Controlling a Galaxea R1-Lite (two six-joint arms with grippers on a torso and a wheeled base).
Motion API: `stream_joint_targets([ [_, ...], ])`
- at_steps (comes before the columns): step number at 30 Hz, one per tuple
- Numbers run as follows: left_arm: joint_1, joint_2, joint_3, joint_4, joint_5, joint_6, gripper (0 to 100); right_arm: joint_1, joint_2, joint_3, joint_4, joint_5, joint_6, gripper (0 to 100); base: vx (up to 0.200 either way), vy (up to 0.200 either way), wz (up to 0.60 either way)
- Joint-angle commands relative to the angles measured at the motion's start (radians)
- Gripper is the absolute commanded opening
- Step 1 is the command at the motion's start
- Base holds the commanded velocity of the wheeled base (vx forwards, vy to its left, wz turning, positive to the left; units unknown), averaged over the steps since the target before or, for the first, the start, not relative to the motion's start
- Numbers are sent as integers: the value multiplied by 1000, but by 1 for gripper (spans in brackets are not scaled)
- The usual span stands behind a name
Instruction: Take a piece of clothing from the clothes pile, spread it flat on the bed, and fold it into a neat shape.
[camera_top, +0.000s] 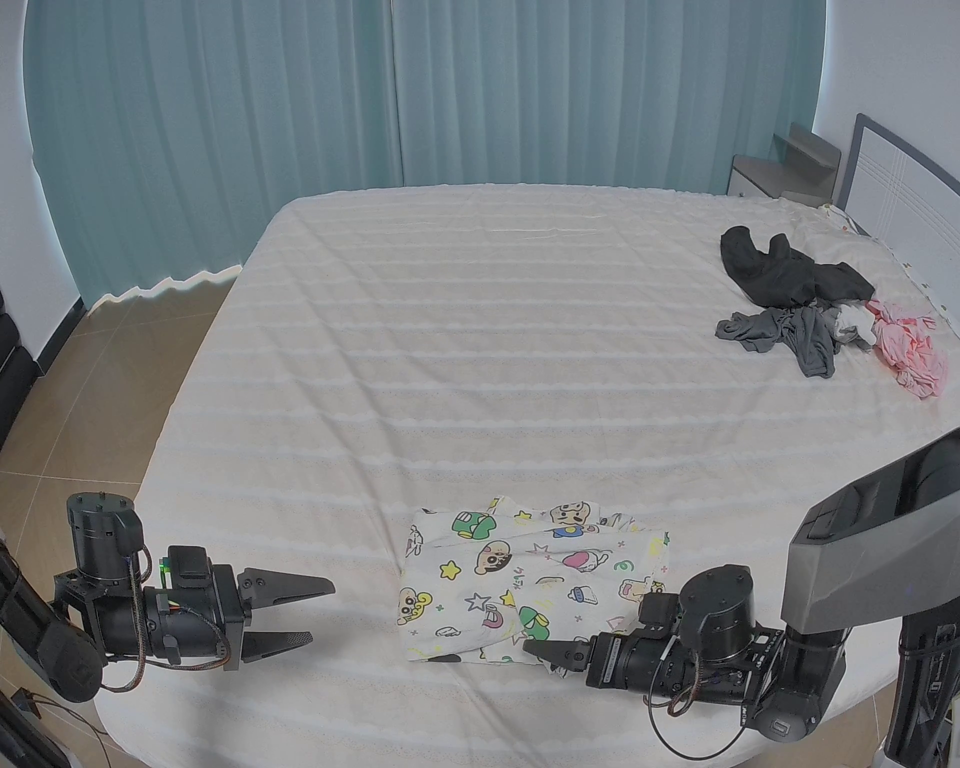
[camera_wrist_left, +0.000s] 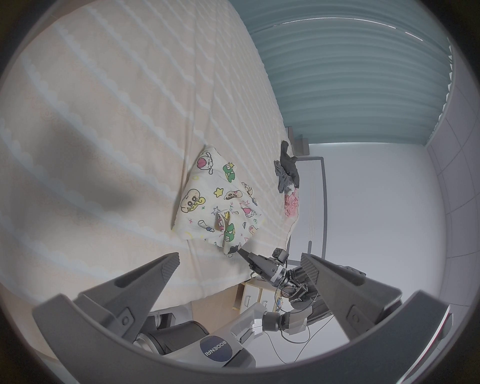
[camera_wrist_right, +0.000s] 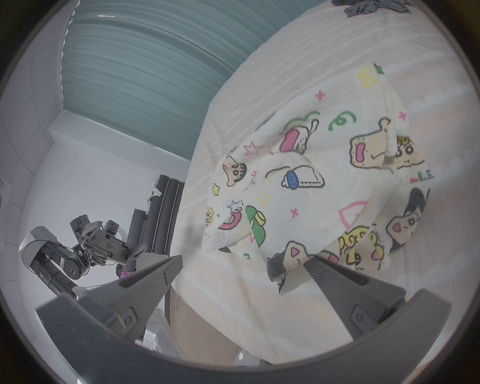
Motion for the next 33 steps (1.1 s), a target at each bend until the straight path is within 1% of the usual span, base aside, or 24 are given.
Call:
stream_joint_targets([
  [1,9,20,0,-1,-1,-1,100,9,11,-39,29,0,0,100,0,0,0],
  [12,8,20,2,-1,-1,-1,100,3,32,-82,36,-15,-2,100,0,0,0],
  [16,8,20,2,-1,-1,-1,100,3,37,-89,36,-33,-2,100,0,0,0],
  [19,8,20,2,-1,-1,-1,100,-10,55,-106,36,-44,-2,100,0,0,0],
  [20,9,20,2,-1,-1,-1,100,-15,60,-108,36,-44,-2,0,0,0,0],
  [27,16,17,0,-1,1,-3,100,-21,55,-95,36,-44,-3,0,0,0,0],
  [33,17,20,0,-1,-1,-3,100,-26,28,-40,16,-44,-3,0,0,0,0],
])
